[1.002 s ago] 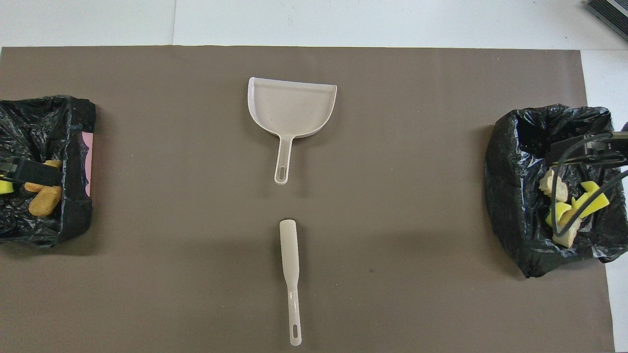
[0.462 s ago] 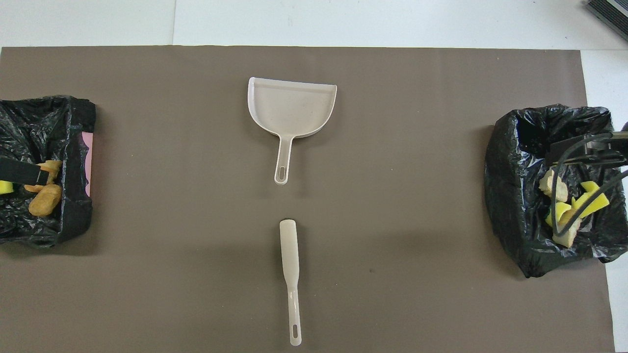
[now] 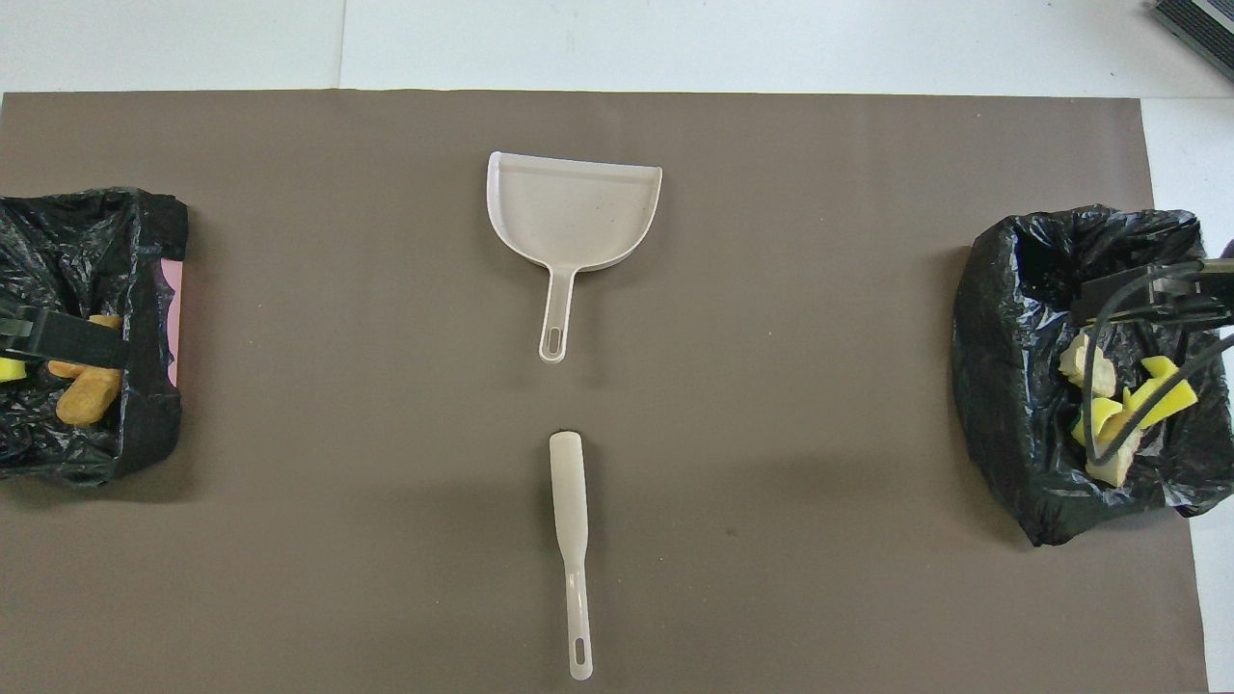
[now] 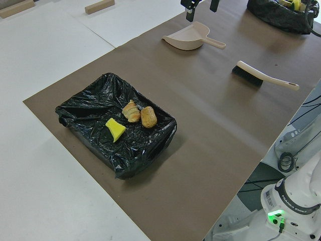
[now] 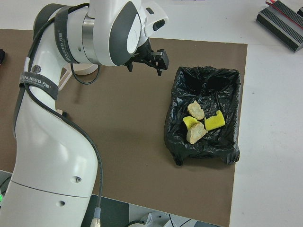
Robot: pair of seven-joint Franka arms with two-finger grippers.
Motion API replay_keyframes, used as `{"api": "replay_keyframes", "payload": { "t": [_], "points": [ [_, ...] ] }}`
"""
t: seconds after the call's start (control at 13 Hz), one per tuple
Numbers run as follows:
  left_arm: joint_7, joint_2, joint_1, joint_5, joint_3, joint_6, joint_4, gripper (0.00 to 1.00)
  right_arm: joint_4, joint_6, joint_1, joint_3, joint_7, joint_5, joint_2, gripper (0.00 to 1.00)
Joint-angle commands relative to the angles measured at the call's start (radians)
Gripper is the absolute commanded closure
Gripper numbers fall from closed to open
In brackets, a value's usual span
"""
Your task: Sweep and dump trash in bin
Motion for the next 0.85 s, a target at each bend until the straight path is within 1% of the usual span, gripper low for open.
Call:
{"api": "replay_keyframes", "payload": {
  "t": [0.0, 0.23, 0.39, 0.62, 0.77],
  "points": [
    [-0.019, -0.017, 0.020, -0.004, -0.018, -0.011, -0.016, 0.00, 0.003, -0.001, -0.001, 0.005, 0.024, -0.009, -0.001, 0.00],
    [-0.019, -0.022, 0.020, -0.002, -0.018, -0.005, -0.025, 0.00, 0.012, -0.011, -0.001, 0.004, 0.024, -0.014, 0.002, 0.00],
    [-0.030, -0.023, 0.020, 0.000, -0.018, -0.004, -0.029, 0.00, 0.013, -0.047, -0.001, 0.005, 0.024, -0.016, 0.006, 0.00],
    [-0.042, -0.025, 0.018, 0.009, -0.018, -0.004, -0.029, 0.00, 0.065, -0.106, -0.003, 0.004, 0.024, -0.017, 0.015, 0.00],
    [-0.042, -0.025, 0.018, 0.009, -0.018, -0.004, -0.031, 0.00, 0.079, -0.119, -0.003, 0.004, 0.022, -0.016, 0.020, 0.00]
  ]
}}
